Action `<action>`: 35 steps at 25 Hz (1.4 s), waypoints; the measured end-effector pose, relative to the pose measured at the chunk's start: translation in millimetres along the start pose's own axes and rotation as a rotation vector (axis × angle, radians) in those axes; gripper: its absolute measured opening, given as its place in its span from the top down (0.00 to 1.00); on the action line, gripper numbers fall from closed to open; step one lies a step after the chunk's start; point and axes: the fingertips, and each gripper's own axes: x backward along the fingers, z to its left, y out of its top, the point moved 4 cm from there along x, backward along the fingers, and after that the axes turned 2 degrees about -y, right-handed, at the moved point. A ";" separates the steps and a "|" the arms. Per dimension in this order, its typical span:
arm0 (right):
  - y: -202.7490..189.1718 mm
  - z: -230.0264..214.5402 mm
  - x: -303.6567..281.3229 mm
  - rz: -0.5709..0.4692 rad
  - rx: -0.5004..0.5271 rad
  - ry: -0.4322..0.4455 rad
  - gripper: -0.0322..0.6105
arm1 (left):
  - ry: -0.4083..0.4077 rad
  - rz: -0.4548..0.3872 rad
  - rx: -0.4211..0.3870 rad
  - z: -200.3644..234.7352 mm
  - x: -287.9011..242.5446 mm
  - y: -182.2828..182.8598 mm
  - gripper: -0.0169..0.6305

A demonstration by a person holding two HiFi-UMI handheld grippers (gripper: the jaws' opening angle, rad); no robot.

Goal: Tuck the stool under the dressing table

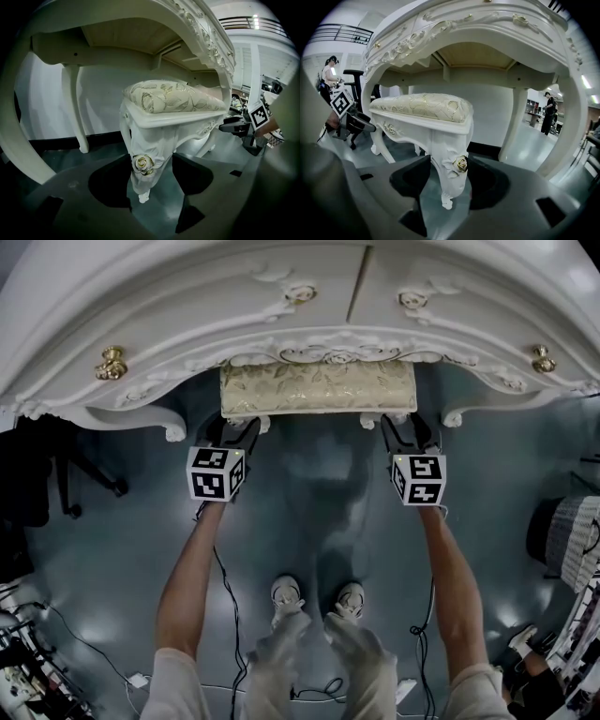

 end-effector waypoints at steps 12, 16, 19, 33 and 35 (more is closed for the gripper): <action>18.4 -10.3 -31.8 -0.017 0.013 -0.002 0.56 | 0.023 0.015 -0.025 19.3 -28.9 24.2 0.56; 19.1 -12.1 -35.0 -0.014 0.019 0.007 0.56 | 0.033 0.020 -0.026 20.7 -32.7 25.9 0.56; 20.9 -13.3 -39.3 -0.012 0.015 0.012 0.56 | 0.043 0.022 -0.018 22.5 -35.2 28.0 0.56; 9.2 -2.5 0.7 0.019 -0.048 0.019 0.56 | 0.031 0.037 -0.151 5.9 -2.0 15.3 0.53; 3.7 3.6 15.8 0.026 -0.064 0.025 0.60 | 0.015 0.038 -0.152 -2.8 11.5 9.7 0.53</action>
